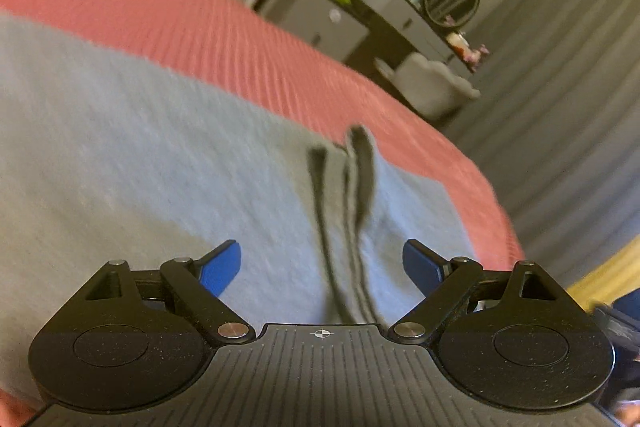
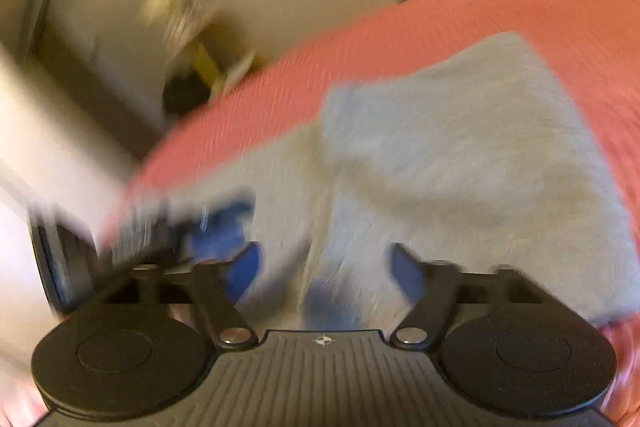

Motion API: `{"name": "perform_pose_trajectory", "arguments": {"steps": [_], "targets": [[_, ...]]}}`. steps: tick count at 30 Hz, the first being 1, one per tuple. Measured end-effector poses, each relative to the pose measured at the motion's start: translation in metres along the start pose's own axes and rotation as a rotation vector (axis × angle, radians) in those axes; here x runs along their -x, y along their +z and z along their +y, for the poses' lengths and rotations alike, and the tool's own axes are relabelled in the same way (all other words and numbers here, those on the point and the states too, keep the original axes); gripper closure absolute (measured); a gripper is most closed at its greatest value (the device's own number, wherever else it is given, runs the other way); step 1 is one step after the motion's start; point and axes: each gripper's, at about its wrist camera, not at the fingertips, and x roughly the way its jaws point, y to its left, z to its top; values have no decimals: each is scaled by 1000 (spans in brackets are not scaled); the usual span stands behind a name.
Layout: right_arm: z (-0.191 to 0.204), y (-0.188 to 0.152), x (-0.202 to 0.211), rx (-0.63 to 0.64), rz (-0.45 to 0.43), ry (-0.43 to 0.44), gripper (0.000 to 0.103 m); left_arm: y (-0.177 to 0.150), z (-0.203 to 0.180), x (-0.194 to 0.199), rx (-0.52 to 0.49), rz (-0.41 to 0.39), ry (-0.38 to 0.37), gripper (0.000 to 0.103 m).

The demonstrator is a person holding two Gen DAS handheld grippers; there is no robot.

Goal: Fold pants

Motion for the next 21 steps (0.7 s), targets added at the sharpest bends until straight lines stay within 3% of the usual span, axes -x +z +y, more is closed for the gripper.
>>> {"name": "perform_pose_trajectory", "arguments": {"steps": [3,4,8,10,13,14,15,16,18,21], "targets": [[-27,1,5,-156,-43,-199,25,-3,-2,-16,13,71,-59,17],[-40,-1,7,-247,-46,-198,25,-4,-4,-21,14,97,-78,17],[-62,-5,24,-427,-148,-72,21,-2,-11,-46,66,167,-110,22],[-66,-8,25,-449,-156,-36,17,-3,-14,-59,82,193,-109,24],[-68,-9,28,-456,-155,-9,14,-4,-20,-80,83,210,-81,37],[-69,-11,29,-451,-154,0,12,-3,-21,-86,99,212,-79,52],[-70,-16,30,-446,-153,7,11,-3,-20,-90,117,220,-69,77],[-70,-17,31,-446,-152,15,11,-2,-19,-95,148,239,-54,85],[-73,-18,25,-447,-153,28,11,-1,-15,-99,197,248,-49,85],[-71,-19,21,-438,-158,21,12,2,-22,-87,120,237,-25,87]]}}
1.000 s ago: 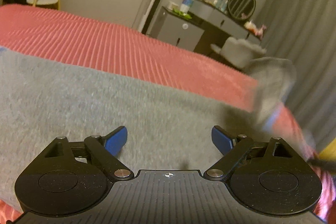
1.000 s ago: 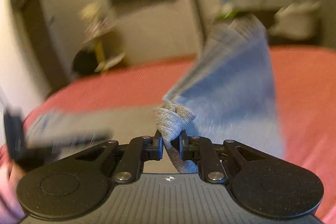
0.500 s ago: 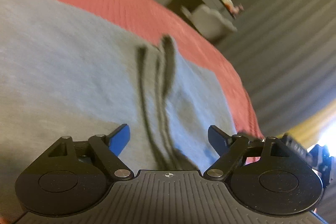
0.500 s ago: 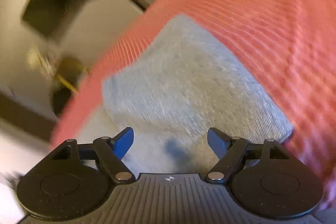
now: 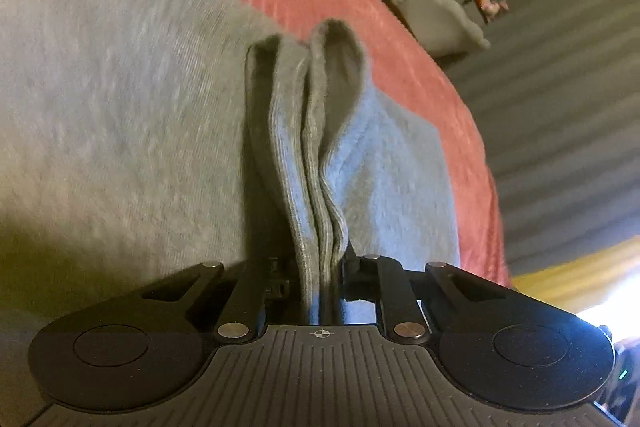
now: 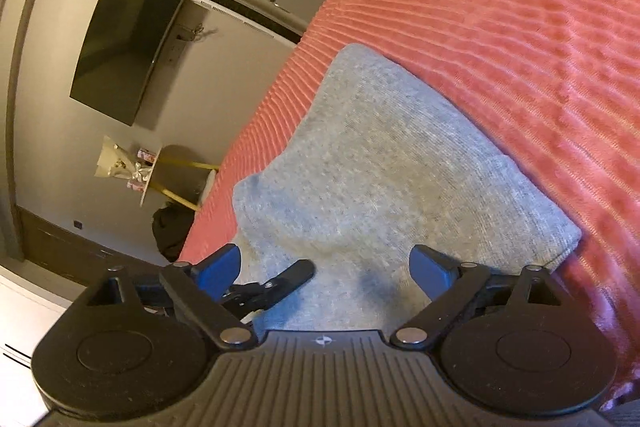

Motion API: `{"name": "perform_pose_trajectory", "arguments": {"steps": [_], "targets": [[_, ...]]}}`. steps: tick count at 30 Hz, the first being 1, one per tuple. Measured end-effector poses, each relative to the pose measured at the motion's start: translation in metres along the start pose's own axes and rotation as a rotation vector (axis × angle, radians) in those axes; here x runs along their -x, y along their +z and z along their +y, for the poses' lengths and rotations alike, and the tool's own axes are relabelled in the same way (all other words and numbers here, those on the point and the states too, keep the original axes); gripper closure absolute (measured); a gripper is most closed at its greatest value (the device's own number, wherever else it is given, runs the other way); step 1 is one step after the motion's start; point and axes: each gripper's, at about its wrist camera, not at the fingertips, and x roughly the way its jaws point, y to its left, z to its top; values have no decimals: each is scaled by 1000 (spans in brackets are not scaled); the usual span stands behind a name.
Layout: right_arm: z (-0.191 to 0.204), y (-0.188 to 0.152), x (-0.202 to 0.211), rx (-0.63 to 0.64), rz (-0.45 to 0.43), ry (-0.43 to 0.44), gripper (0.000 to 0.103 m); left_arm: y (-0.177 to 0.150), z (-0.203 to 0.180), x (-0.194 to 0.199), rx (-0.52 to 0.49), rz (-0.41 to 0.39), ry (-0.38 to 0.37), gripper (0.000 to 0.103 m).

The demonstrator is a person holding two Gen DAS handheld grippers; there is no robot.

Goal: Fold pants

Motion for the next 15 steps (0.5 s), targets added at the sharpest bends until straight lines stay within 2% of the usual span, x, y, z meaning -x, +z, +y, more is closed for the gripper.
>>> {"name": "perform_pose_trajectory", "arguments": {"steps": [2,4,6,9,12,14,15], "targets": [[3,-1,1,23,-6,-21,15,5,-5,10,-50,-3,4,88],[8,-2,-2,58,-17,-37,26,10,-6,21,-64,-8,20,88],[16,-5,-1,108,-26,-83,49,19,-4,36,-91,-15,53,88],[24,-10,-6,151,5,-147,62,29,8,56,-110,-39,119,87],[30,-14,-7,168,51,-149,63,25,28,71,-136,-102,222,85],[33,-18,-1,157,72,-137,60,17,45,81,-81,-131,209,78],[34,-21,4,140,81,-128,53,11,52,84,-55,-149,180,70]]}}
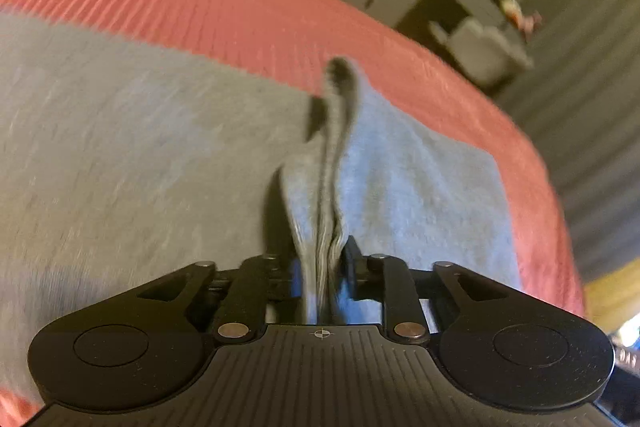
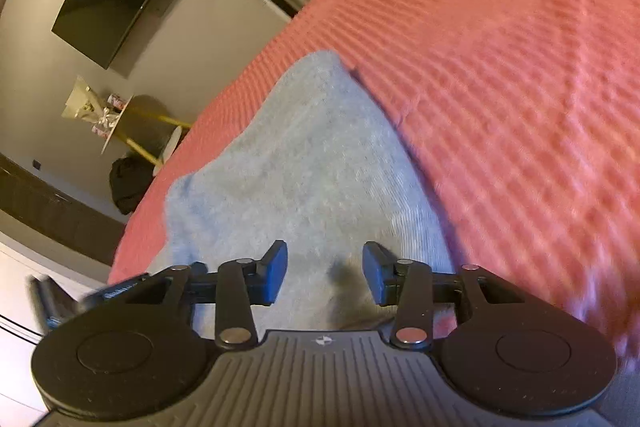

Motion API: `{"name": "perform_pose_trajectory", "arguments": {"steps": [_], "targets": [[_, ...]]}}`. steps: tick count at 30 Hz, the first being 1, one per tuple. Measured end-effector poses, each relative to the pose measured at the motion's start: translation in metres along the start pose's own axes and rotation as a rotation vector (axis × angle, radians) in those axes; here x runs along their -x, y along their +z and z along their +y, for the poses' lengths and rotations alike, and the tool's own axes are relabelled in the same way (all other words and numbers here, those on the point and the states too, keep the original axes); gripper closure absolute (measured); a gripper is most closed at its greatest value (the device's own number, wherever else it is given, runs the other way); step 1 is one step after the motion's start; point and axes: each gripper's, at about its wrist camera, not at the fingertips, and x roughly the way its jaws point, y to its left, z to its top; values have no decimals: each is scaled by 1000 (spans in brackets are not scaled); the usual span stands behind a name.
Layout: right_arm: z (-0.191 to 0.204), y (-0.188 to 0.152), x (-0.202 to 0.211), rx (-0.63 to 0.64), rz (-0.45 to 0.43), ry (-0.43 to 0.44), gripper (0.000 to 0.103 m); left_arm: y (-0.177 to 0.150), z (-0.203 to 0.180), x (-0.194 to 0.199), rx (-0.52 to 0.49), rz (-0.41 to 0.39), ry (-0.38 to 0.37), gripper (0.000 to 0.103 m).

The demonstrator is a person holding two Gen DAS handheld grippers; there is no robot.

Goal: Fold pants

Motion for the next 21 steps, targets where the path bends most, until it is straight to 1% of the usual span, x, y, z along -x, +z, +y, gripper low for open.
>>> {"name": "perform_pose_trajectory", "arguments": {"steps": [1,2,5,6,8,9,10,12,13,15,16,17,18,20,21], "targets": [[0,-4,4,-9,7,10,47,-7,5,2,21,-9,-21,68],[1,-9,7,-19,22,13,40,-11,6,3,19,-4,-37,66],[5,-22,9,-38,71,-31,39,-16,0,6,9,12,-109,41],[6,-25,7,-42,87,-45,37,-18,-2,5,19,13,-144,41],[4,-26,0,-73,131,-92,37,-23,-1,-1,46,35,-184,41],[3,-26,-1,-93,141,-108,37,-26,0,-3,54,42,-196,42],[2,-26,0,-105,131,-104,37,-28,2,-3,50,35,-201,42],[2,-24,1,-117,91,-86,37,-31,4,-2,46,22,-199,51],[-1,-23,1,-134,57,-74,38,-31,5,-2,55,22,-208,54],[-7,-21,0,-201,9,-60,52,-31,10,-2,81,20,-218,71],[-12,-22,-3,-251,0,-50,56,-33,12,-3,96,17,-219,76],[-18,-23,-7,-299,-8,-42,63,-36,13,-5,104,20,-212,82],[-22,-26,-9,-340,-19,-31,69,-37,15,-4,108,21,-203,83],[-28,-30,-15,-385,-40,7,73,-37,16,-2,110,13,-201,85],[-27,-33,-16,-385,-52,11,82,-37,18,0,112,9,-197,87]]}}
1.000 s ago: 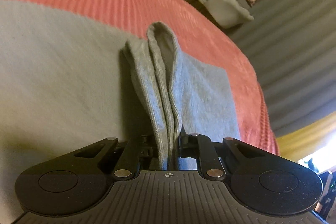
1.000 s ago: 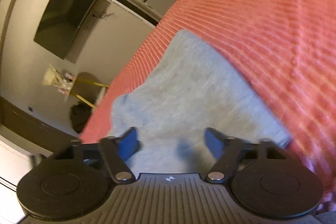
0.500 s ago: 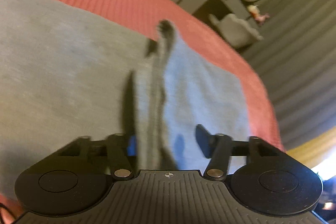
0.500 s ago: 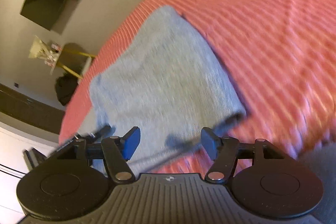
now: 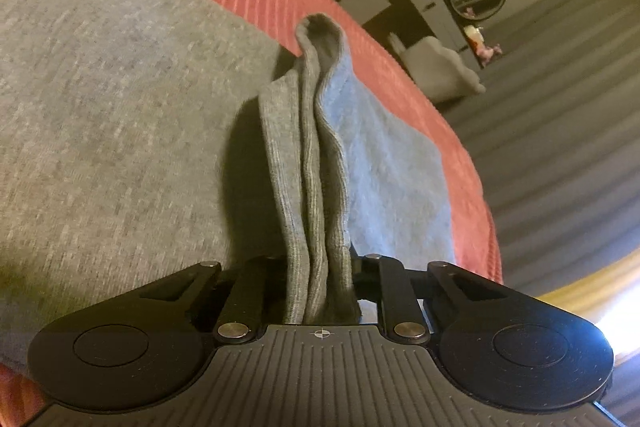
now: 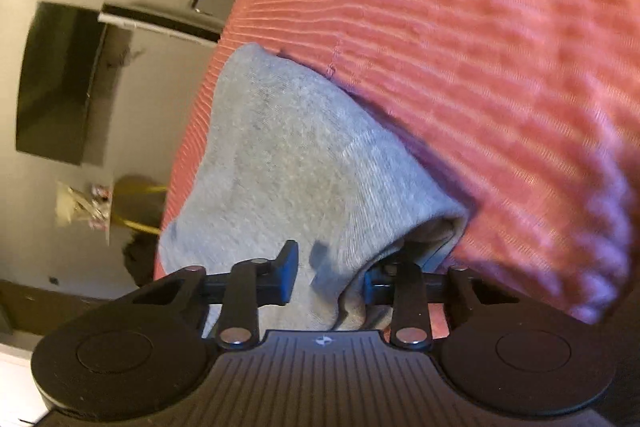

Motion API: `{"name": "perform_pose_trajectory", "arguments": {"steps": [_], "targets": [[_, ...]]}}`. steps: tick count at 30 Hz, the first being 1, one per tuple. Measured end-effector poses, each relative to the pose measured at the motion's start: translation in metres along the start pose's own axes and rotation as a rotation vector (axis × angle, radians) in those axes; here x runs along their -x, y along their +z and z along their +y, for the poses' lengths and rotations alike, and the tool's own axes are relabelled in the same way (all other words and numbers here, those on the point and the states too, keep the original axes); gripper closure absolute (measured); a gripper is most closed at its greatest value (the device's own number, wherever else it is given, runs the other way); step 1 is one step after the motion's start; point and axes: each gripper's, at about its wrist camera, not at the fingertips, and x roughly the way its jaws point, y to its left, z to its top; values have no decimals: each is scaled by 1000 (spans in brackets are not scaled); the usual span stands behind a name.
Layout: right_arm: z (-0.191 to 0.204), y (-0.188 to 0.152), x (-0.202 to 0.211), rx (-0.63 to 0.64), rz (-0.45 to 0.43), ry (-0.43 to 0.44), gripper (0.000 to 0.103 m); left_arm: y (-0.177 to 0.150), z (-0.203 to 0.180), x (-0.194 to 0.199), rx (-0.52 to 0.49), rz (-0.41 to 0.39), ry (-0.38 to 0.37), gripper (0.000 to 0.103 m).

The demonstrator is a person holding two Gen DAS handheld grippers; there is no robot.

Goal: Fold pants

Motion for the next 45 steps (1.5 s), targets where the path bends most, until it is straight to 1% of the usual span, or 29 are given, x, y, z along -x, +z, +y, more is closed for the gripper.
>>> {"name": "perform_pose_trajectory", "arguments": {"steps": [1,2,4,6,7,8,9,10,11,12,13,14,15,17,18,21,23,24,25,26,29,31,32,34,36,39,42,44,45], "targets": [[1,-3,1,21,-20,-13,89,0,0,2,0,-11,-3,88],[5,-6,4,54,-49,-49,94,0,-3,6,-6,-30,-11,88],[11,-8,16,118,-101,-69,94,-1,-14,20,-45,-80,-48,88],[28,-10,31,229,-167,-129,93,-7,-26,31,-101,-95,-94,88],[36,-10,36,299,-192,-175,93,-12,-33,33,-150,-96,-94,88],[41,-11,38,359,-200,-232,91,-17,-41,31,-207,-91,-38,88],[45,-11,33,412,-179,-289,89,-20,-44,25,-240,-78,32,87],[46,-11,25,442,-122,-336,87,-22,-43,17,-260,-54,106,86],[45,-10,21,442,-62,-358,84,-22,-37,10,-252,-25,149,83],[45,-9,19,431,-36,-355,83,-20,-29,7,-221,-8,146,81],[46,-9,23,425,-27,-346,80,-17,-25,8,-193,-8,120,80],[49,-10,27,436,-14,-340,70,-14,-23,13,-167,-18,96,74],[53,-10,31,451,3,-335,63,-12,-22,18,-159,-42,91,55],[60,-12,46,519,29,-319,61,-6,-20,22,-153,-115,96,40],[66,-14,51,560,27,-311,61,-1,-17,20,-137,-126,88,40],[80,-18,66,688,-43,-300,57,16,-11,7,-57,-128,34,40],[86,-22,65,786,-127,-295,56,25,-8,-2,-8,-124,13,41],[88,-23,60,823,-145,-293,56,28,-8,-6,-3,-123,5,43],[91,-24,51,851,-157,-286,56,30,-9,-11,-3,-123,5,45],[92,-25,42,870,-164,-272,57,32,-10,-13,-8,-121,13,54],[91,-31,8,912,-180,-240,60,35,-10,-16,-35,-127,59,76],[87,-36,-12,932,-181,-272,60,35,-7,-15,-48,-121,52,77],[86,-36,-27,935,-161,-318,60,37,-6,-15,-55,-122,49,80],[89,-36,-41,956,-177,-338,59,36,-6,-14,-83,-129,47,82],[91,-38,-44,983,-185,-334,49,37,-12,-17,-111,-142,49,85],[94,-42,-44,1016,-195,-329,46,39,-27,-11,-164,-192,15,87],[96,-43,-36,1012,-209,-264,46,37,-46,10,-248,-279,-35,87],[96,-44,-36,1019,-210,-254,46,36,-55,22,-314,-314,-20,86],[97,-45,-38,1024,-208,-258,45,38,-52,20,-311,-303,22,85]]}}
